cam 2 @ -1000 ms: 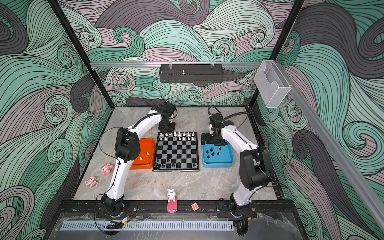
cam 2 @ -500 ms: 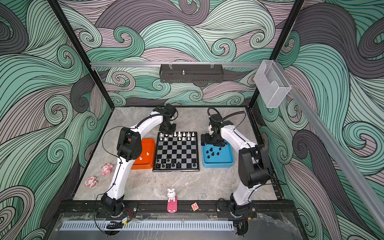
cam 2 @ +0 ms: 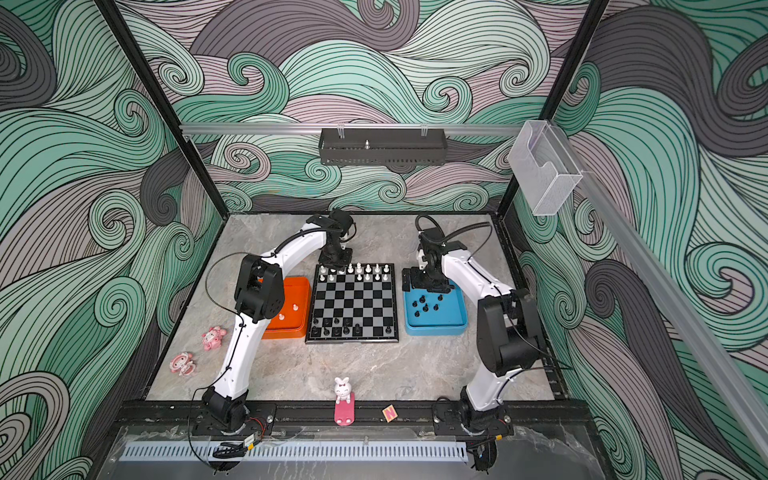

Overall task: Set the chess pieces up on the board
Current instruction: 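Carry the white pawn with the left gripper over the board's farther pawn rank, then lower the white pawn onto its square and open the left gripper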

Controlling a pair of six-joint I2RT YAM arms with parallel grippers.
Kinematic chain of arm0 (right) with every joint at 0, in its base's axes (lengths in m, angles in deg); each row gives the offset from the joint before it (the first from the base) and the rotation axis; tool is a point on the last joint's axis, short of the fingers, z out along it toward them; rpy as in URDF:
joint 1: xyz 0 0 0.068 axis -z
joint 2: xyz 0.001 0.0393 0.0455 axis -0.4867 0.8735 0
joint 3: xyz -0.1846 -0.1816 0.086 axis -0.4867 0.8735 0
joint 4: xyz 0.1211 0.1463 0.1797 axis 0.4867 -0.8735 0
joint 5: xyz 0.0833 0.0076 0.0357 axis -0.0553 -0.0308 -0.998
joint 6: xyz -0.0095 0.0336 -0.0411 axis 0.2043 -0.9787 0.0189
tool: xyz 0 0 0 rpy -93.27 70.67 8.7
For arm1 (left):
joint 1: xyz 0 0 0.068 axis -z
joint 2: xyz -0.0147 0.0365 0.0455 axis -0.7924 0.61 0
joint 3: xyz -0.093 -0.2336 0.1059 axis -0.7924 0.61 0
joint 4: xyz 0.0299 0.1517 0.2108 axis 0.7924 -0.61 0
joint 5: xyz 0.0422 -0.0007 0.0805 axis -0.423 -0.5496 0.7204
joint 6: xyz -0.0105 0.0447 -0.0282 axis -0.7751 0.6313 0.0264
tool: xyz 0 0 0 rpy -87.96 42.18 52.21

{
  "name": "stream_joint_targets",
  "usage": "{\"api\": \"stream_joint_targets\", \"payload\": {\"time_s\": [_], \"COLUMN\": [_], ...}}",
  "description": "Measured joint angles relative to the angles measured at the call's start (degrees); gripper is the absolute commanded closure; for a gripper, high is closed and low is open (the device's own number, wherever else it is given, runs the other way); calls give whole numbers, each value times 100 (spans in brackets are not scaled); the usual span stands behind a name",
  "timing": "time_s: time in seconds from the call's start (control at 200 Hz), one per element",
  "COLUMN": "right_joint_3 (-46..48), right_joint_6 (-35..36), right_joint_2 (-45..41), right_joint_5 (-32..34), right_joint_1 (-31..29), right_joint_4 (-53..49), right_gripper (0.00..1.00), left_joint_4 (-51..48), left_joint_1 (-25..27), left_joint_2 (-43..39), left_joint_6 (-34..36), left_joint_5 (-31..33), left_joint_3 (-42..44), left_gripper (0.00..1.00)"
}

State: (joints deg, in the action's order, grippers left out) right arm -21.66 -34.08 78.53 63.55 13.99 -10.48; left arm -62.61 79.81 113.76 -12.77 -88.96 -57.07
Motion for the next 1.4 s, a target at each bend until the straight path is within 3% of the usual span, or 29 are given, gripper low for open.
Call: {"api": "stream_joint_targets", "payload": {"time_s": [1.401], "right_joint_3": [0], "right_joint_6": [0], "right_joint_2": [98], "right_joint_5": [-13], "right_joint_1": [0], "right_joint_4": [20], "right_gripper": [0], "left_joint_4": [39], "left_joint_1": [0], "left_joint_2": [17], "left_joint_6": [68], "left_joint_5": [201], "left_joint_3": [-42], "left_gripper": [82]}}
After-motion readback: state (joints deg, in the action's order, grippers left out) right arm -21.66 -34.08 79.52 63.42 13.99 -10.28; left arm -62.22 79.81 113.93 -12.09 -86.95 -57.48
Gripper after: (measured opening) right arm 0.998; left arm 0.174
